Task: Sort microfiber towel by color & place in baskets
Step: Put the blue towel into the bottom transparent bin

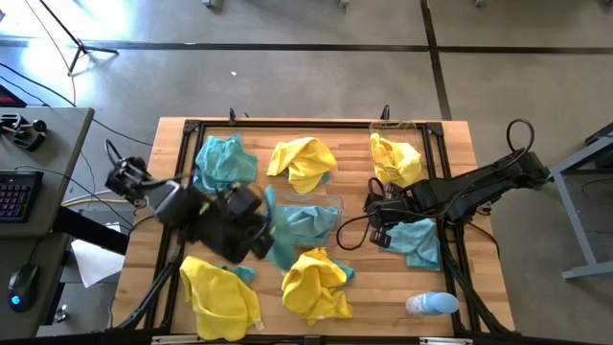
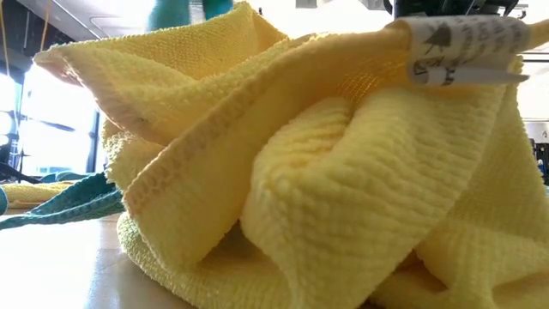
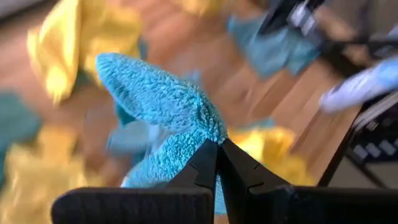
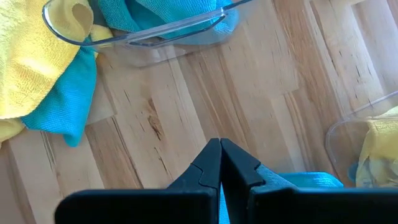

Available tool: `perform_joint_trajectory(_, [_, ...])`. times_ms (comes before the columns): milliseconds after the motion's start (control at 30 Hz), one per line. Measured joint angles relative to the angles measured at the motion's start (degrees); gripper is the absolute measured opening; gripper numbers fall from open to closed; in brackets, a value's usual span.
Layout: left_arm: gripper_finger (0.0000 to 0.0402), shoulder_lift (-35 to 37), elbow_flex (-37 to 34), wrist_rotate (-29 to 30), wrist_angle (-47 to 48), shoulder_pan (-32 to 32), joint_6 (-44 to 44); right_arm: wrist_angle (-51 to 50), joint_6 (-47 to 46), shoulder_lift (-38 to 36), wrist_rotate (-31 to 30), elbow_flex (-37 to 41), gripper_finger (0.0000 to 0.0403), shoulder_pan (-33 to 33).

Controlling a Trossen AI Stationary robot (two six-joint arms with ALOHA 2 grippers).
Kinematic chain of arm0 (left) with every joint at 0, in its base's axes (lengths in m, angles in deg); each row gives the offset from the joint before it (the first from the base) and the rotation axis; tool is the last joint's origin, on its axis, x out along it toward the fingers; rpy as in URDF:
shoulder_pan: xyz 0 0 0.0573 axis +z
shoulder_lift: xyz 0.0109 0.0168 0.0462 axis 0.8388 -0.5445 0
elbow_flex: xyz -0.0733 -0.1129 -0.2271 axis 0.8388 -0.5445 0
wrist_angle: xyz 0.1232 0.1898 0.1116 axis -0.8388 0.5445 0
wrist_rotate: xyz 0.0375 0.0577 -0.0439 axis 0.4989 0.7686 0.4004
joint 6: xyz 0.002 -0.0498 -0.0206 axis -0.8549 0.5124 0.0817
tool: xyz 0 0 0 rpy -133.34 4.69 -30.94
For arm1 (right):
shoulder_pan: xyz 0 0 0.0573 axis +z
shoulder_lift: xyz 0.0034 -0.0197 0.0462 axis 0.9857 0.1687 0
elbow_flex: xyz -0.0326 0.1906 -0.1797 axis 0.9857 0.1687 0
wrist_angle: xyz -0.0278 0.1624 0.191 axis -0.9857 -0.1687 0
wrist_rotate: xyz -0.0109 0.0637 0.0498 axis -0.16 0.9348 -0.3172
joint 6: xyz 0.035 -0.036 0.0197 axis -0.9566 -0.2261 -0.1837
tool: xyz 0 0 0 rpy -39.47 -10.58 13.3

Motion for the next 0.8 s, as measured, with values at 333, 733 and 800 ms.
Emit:
perform_joint_trajectory(333, [0.0000,-1.76,1.05,1.81,-15.85,10.90,-16.06,-0.04,-0.04,0.00,0.00,0.01,0.0000,-0.01])
perform_joint_trajectory(733, [0.0000,-11.65,1.01,-1.13,-3.60,11.49,4.06,-0.24,-0.02,0.00,0.02,-0.01,0.0000,0.00])
perform_joint_trajectory(800, [0.0000,-13.85,1.01,-1.13,-3.65,11.21,9.51,-0.24,-0.02,0.00,0.02,0.01,0.0000,0.00])
